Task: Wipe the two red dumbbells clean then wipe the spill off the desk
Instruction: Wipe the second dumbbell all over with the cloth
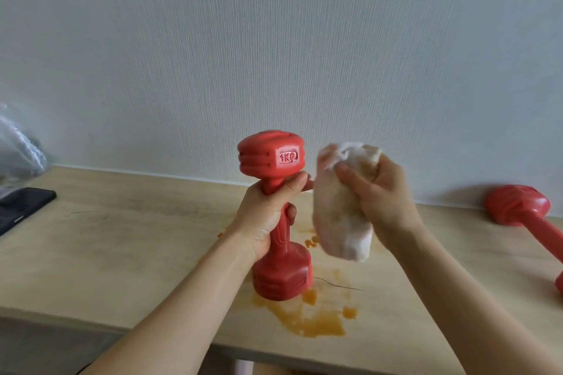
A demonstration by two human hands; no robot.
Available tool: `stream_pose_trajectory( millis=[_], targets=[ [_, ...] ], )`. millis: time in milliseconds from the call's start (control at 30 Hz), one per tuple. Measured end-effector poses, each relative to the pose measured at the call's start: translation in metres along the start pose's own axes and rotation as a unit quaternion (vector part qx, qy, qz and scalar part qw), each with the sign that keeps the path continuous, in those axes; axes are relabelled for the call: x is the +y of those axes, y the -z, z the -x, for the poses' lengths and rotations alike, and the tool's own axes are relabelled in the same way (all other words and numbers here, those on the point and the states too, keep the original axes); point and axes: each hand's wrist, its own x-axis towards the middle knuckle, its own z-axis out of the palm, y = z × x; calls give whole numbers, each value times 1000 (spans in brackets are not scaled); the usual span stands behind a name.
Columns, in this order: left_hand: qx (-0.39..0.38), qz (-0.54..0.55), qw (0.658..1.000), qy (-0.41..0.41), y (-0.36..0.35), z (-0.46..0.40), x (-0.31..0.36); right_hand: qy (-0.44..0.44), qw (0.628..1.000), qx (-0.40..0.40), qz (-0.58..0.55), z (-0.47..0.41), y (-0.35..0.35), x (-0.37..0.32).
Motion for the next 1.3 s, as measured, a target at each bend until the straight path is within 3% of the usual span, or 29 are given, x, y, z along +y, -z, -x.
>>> stream_pose_trajectory(
  millis=[100, 233, 333, 467, 600, 700, 1000, 1067, 1233, 1300],
  targets=[
    [36, -19, 999, 3, 3, -3, 2, 106, 988, 111, 33, 0, 1, -13],
    [74, -28, 997, 6, -2, -6, -2, 251, 949, 151, 117, 1, -21, -12],
    [89, -40, 995, 2, -8, -9, -7, 298, 929, 133, 174, 7, -45, 3],
    [105, -88, 990, -18, -11, -11, -7, 295, 949, 45, 98, 13, -53, 13],
    [102, -156, 982, -28, -8, -21, -11, 375, 908, 25, 188, 20, -46, 18],
    [110, -181, 977, -42, -13, -19, -12, 358, 912, 74, 187, 17, -42, 15],
    [90, -226, 967, -71, -24, -8, -10, 144, 974, 121, 127, -10, -22, 0],
    [84, -244, 963, -82, -25, -8, -11, 154, 971, 135, 122, -7, -17, 1],
    [118, -198, 971, -56, -22, -11, -7, 298, 930, 107, 187, 18, -30, 0],
    [119, -208, 969, -61, -21, -9, -8, 311, 924, 106, 196, 16, -30, 1]
  ],
)
